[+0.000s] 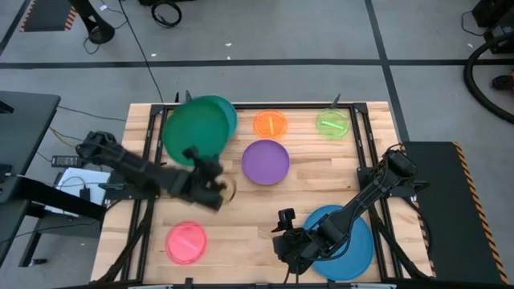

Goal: Stack plastic plates
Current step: Stack the green plate on top of the light blue plate

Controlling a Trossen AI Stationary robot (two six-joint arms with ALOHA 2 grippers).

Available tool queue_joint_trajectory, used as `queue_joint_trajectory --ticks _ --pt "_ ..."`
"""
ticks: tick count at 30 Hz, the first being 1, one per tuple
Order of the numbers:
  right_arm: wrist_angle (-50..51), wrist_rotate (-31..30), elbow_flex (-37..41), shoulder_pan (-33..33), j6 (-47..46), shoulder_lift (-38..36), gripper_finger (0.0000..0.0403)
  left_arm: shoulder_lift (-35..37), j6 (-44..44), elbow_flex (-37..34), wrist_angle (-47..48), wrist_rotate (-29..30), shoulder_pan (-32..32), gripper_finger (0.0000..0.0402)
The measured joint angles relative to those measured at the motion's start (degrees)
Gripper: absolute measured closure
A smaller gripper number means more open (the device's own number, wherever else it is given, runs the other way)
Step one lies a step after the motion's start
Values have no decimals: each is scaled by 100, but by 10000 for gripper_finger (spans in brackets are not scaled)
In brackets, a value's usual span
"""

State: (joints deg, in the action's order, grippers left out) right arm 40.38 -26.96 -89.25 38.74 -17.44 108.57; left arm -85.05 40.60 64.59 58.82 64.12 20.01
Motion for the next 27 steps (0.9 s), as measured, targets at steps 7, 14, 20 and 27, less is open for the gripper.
queue_joint_trajectory --ticks 7,14,20,27 --pt "-96 0 0 -19 5 0 154 -130 -2853 -947 -2701 -377 -1964 386" --pt "-124 2 0 91 -56 0 154 -130 -4515 -1981 -5382 -2549 -3697 386" --pt "-137 2 0 84 -45 0 154 -130 -5031 -2141 -5610 -3176 -4326 386" --pt "-134 2 0 0 -41 0 154 -130 -5038 -2464 -5916 -3335 -4185 386"
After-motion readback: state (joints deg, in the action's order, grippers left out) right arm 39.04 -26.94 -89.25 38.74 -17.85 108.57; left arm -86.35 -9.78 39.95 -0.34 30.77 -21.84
